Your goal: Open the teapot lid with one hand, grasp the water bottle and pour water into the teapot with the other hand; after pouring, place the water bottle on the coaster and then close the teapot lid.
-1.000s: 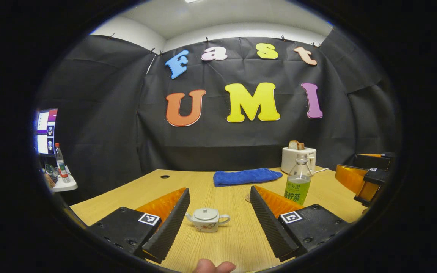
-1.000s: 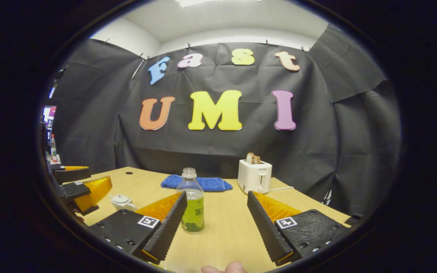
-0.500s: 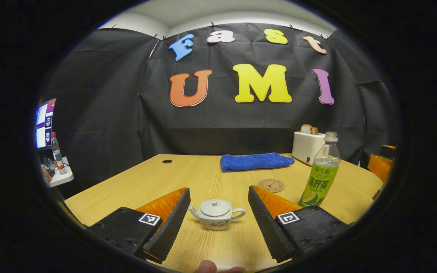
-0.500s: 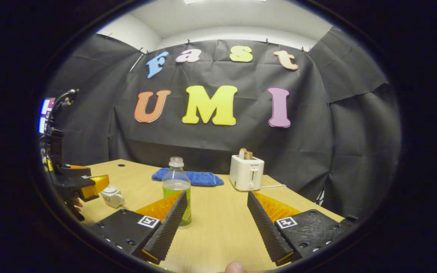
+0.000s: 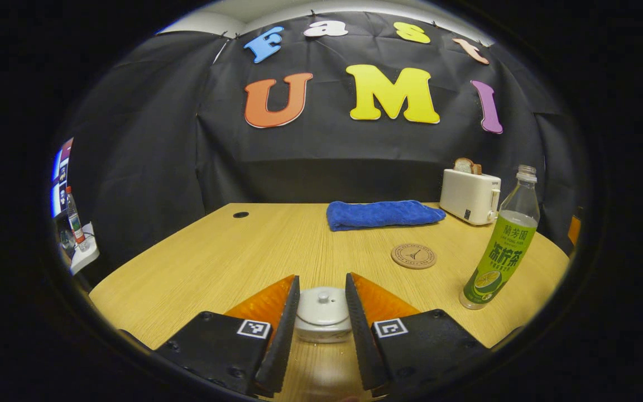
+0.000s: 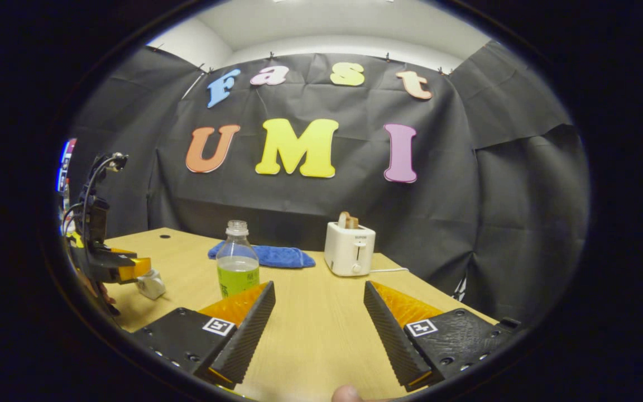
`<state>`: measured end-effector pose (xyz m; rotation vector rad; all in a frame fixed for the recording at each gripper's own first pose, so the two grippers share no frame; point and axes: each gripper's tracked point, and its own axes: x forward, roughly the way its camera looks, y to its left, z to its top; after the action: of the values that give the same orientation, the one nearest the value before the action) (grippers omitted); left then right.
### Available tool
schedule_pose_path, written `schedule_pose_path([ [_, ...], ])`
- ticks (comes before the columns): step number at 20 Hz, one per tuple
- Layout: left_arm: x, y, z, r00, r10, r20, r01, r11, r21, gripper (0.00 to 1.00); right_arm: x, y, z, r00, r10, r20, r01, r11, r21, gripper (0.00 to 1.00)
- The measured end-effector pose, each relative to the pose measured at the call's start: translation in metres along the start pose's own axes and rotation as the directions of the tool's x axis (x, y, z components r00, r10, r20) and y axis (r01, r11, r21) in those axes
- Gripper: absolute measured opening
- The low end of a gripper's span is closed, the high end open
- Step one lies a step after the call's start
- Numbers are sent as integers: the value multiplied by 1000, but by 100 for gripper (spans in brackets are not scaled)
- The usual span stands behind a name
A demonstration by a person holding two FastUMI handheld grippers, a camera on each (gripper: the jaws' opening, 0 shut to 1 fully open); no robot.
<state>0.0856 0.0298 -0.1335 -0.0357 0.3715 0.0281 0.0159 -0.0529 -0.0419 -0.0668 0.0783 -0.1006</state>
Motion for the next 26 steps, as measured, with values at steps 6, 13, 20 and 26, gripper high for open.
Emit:
schedule_pose_path([
  [6,3,3,3,999,41,1,-41,999,31,24,7,17,-8,998,57,-31,-57,998,9,95],
  [13,1,4,11,1000,21,22,-22,999,31,3,14,43,-11,989,146,-38,-145,989,29,93],
  [20,-25,8,47,995,-23,100,22,1000,12,3,26,75,-33,964,247,-97,-236,965,113,98],
  [26,-51,11,57,989,-53,137,52,999,13,3,52,97,-44,958,257,-124,-239,960,143,97],
])
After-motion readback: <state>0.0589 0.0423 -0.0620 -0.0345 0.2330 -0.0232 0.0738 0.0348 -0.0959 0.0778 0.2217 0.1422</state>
